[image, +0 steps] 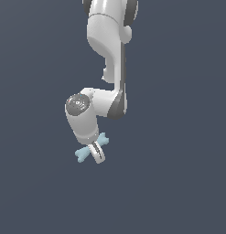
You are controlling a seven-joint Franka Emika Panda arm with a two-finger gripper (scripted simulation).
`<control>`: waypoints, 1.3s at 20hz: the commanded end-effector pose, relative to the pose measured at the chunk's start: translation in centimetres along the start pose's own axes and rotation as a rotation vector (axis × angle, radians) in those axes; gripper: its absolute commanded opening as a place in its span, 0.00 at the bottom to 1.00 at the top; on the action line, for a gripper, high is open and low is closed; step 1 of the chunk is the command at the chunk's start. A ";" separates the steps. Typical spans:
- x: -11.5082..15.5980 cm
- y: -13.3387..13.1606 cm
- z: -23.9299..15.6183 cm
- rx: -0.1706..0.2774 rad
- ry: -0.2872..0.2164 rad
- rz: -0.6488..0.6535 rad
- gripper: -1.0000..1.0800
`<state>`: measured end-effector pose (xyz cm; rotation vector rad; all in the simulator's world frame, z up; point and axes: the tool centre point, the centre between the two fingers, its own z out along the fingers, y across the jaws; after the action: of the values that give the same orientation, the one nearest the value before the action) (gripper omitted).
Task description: Pick up the object and move it to a goal position.
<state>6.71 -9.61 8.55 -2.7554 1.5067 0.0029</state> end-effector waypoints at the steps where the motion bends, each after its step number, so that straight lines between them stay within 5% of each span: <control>1: -0.2 1.4 -1.7 0.001 0.000 0.000 0.00; 26: -1.6 17.8 -21.6 0.002 -0.002 0.001 0.00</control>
<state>-8.09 -17.39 28.88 -2.7518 1.5069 0.0035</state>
